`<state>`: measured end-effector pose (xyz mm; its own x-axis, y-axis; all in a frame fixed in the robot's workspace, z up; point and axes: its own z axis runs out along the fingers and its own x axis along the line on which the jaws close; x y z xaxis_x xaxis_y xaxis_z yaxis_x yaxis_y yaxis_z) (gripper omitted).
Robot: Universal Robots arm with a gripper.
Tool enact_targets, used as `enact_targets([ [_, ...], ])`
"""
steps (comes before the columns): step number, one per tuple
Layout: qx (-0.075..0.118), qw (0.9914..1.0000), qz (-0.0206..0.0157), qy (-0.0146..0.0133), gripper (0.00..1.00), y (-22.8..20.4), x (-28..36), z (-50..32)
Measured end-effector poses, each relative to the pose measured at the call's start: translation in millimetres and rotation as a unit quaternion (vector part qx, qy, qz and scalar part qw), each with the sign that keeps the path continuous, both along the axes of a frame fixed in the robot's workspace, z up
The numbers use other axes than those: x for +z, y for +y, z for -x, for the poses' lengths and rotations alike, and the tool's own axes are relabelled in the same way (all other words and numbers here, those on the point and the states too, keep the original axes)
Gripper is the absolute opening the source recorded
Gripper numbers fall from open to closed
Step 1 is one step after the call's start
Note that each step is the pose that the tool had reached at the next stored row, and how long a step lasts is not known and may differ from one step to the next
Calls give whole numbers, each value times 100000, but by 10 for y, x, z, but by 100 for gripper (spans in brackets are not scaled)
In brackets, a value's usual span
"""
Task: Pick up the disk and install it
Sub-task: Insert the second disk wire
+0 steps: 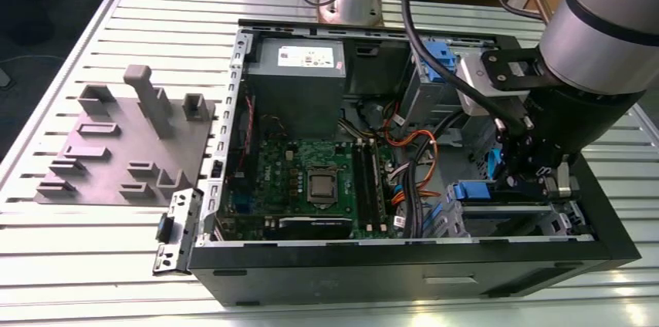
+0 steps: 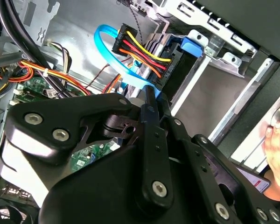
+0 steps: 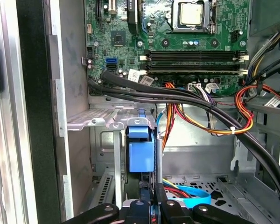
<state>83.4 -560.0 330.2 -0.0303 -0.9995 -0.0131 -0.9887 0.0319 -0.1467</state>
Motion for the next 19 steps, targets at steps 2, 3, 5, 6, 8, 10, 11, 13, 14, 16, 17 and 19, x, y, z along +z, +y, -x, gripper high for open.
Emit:
enact_targets([
  [2,-3,100000,11,4,16,-5,-13,0],
  [3,-5,100000,1,0,16,-6,-20,0],
  [5,-6,100000,19,4,16,-6,-23,0],
  [6,-4,100000,21,4,16,-6,-23,0],
  [8,-5,100000,1,2,16,-6,-26,0],
  [10,-5,100000,2,2,16,-6,-26,0],
  [11,-5,100000,4,3,16,-6,-26,0],
  [13,-6,100000,1,2,16,-6,-27,0],
  [14,-6,100000,4,2,17,-6,-27,0],
  [16,-5,100000,-26,1,24,-6,-24,0],
  [17,-5,100000,-43,-1,24,-6,-15,0],
  [19,-7,100000,-45,2,24,-6,27,0],
])
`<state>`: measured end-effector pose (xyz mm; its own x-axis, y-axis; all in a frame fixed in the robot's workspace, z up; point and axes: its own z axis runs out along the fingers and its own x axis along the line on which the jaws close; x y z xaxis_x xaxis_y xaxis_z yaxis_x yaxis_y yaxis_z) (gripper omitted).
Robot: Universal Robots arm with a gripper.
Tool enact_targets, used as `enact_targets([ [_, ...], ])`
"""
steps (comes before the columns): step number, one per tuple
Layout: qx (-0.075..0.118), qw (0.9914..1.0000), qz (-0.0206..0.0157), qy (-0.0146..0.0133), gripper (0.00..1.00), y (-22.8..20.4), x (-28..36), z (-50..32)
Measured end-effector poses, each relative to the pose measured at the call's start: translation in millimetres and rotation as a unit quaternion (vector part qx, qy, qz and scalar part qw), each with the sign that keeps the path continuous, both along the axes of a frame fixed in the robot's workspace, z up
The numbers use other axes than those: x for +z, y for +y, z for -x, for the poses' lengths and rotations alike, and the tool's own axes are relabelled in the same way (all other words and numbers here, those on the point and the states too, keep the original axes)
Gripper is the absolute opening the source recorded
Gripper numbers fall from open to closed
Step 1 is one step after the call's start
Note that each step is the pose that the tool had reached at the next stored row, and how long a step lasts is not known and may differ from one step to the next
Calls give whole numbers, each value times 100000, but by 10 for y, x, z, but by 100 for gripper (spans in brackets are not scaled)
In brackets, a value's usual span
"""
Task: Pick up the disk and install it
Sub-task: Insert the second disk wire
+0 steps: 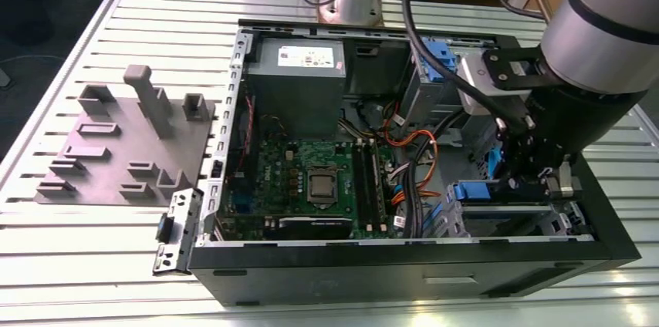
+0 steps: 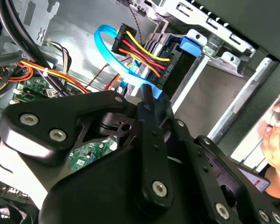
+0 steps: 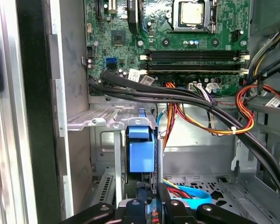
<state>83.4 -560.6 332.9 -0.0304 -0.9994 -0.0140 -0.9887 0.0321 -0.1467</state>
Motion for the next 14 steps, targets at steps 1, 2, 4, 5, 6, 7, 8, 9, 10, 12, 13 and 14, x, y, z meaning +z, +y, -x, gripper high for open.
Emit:
enact_targets([
  [1,1,100000,8,-1,24,0,25,0],
  [2,1,100000,0,0,24,1,48,0],
  [4,6,100000,4,-1,24,5,93,-1],
  [5,7,100000,3,1,24,6,101,-1],
  [6,2,100000,-10,-2,24,6,100,0],
  [7,3,100000,-10,-2,22,7,101,0],
  [8,4,100000,-15,-1,15,6,100,0],
  [9,3,100000,-12,-1,11,6,101,0],
  [10,2,100000,-7,1,11,6,102,0],
  [12,4,100000,-8,-1,11,6,102,0],
  [13,1,100000,-13,-1,11,7,102,0],
  [14,0,100000,-16,-1,11,6,101,0],
])
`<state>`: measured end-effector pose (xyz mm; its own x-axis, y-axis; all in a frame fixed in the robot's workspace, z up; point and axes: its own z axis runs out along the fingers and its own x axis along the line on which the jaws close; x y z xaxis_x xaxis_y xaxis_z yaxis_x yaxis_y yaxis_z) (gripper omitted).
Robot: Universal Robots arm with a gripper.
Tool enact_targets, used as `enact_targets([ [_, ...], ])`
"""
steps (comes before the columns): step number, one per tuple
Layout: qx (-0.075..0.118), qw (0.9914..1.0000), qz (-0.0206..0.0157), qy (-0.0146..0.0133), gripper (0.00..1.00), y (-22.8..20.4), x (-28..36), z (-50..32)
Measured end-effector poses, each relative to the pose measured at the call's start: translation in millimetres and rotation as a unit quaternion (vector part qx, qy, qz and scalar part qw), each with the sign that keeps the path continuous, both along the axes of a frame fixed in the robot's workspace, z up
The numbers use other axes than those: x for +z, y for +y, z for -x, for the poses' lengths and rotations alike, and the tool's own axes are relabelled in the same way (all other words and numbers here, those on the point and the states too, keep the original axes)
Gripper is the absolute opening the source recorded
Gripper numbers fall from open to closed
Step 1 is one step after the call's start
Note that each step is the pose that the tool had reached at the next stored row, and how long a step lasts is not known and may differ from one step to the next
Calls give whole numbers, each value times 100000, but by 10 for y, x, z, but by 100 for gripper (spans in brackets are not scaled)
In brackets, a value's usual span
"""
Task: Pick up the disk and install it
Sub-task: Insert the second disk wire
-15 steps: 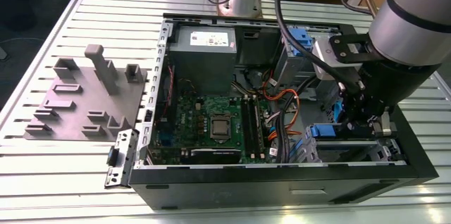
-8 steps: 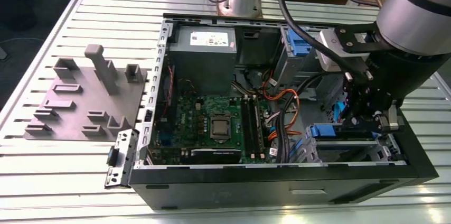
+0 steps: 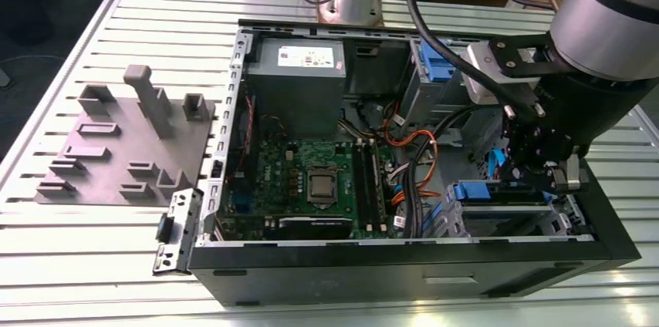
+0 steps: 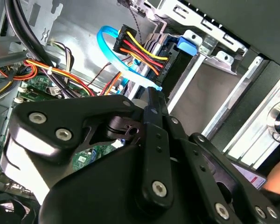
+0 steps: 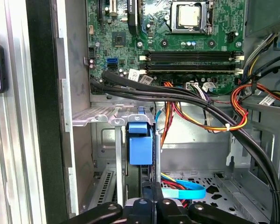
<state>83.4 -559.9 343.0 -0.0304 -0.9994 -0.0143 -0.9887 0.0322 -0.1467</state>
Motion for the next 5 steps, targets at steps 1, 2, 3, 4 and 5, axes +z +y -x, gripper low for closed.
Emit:
enact_targets([
  [1,1,100000,5,3,11,0,1,0],
  [2,2,100000,-1,1,11,0,0,0],
  [3,3,100000,0,1,11,0,0,0],
  [4,0,100000,-1,2,11,0,0,0],
  [5,4,100000,-4,1,11,0,0,0],
])
